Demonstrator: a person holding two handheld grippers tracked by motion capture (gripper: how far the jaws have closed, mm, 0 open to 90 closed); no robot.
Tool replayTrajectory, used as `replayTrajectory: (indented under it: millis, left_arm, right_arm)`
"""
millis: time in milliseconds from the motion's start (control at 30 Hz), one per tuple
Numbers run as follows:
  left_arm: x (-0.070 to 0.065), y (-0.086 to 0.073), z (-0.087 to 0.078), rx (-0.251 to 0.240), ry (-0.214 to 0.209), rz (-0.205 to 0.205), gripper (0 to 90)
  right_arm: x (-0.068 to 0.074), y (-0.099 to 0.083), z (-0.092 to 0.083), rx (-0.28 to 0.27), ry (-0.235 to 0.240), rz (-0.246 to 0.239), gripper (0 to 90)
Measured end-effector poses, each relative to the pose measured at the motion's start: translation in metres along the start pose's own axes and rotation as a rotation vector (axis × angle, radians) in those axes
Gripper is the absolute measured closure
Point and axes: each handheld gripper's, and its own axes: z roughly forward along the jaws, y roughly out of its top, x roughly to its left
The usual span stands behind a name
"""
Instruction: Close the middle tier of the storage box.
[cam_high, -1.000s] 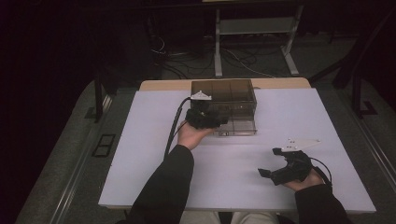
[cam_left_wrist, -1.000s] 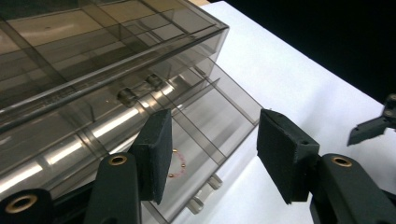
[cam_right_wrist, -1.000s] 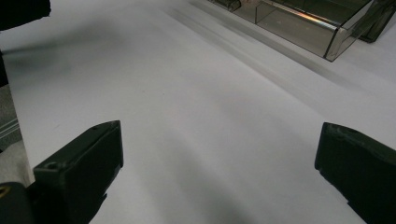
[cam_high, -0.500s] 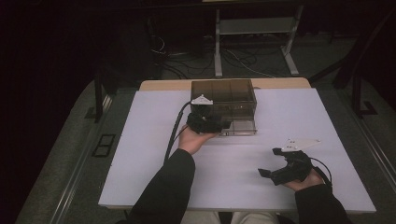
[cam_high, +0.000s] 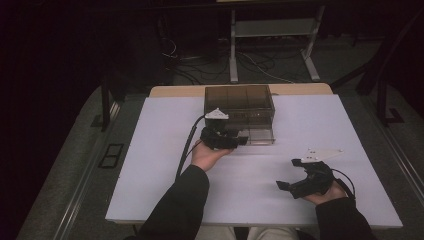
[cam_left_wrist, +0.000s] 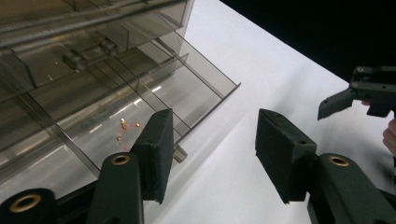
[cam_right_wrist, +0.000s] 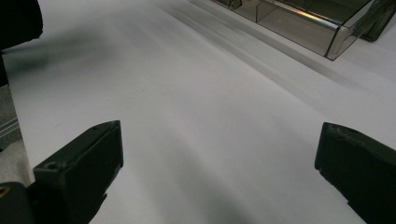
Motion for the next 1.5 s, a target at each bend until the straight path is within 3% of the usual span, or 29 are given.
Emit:
replayTrajectory:
  millis: [233,500,1500]
  left_arm:
    - [0.0,-0.006,0.0,0.004,-0.024,0.003,63.3]
    - [0.001,-0.008,0.003,0.014,-0.026,0.02,89.0]
    - [-0.001,-0.024,0.031,0.142,-0.046,0.068,89.2]
  right_arm:
    - [0.0,0.0,0.0,0.003,-0.001,-0.003,0.5]
    - [0.0,0.0,0.001,0.006,-0.001,-0.001,0.5]
    - [0.001,0.0,0.002,0.021,0.0,-0.009,0.5]
